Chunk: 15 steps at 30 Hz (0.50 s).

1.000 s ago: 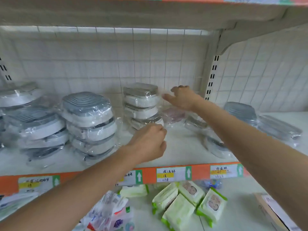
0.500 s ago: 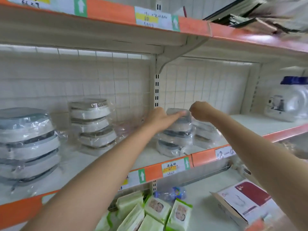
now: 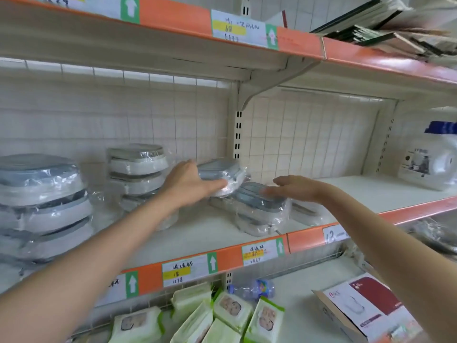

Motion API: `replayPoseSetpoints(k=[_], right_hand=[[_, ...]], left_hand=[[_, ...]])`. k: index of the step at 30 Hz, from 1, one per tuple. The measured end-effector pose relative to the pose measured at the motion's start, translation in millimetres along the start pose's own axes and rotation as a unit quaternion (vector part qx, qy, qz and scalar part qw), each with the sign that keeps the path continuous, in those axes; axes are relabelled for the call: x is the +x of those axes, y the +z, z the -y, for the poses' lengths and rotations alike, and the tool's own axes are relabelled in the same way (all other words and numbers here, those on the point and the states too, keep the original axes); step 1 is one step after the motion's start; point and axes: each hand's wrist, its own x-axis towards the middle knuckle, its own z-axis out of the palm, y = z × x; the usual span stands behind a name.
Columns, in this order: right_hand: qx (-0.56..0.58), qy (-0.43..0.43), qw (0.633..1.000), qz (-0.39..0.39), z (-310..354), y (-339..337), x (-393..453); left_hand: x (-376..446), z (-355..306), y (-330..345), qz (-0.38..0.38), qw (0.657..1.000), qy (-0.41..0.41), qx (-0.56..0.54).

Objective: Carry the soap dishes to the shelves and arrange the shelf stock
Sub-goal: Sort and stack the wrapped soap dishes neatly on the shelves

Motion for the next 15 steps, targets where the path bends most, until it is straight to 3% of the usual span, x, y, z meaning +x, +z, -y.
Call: replayPoseSetpoints(k=[2,6,12,15], right_hand=[[-0.027,-0.005,1.000,0.012,3,13,7],[-0.096,-0.029,0.993,-0.054,10,36,21],[-0.058,-0.051,0.988,-0.134,34,23,15],[-0.009,-0.101,0.989,-0.109,50,14,8]], left_hand=[[-19,21,-14,0.013,1.000,-0.008,0.007],[-54,54,-23,0.052,0.998,-0.003,0.019],[-66,78,-32,0.188,0.975,-0.013,0.118],[-67,80,-33,0.200,0.975,-0.022,0.099]])
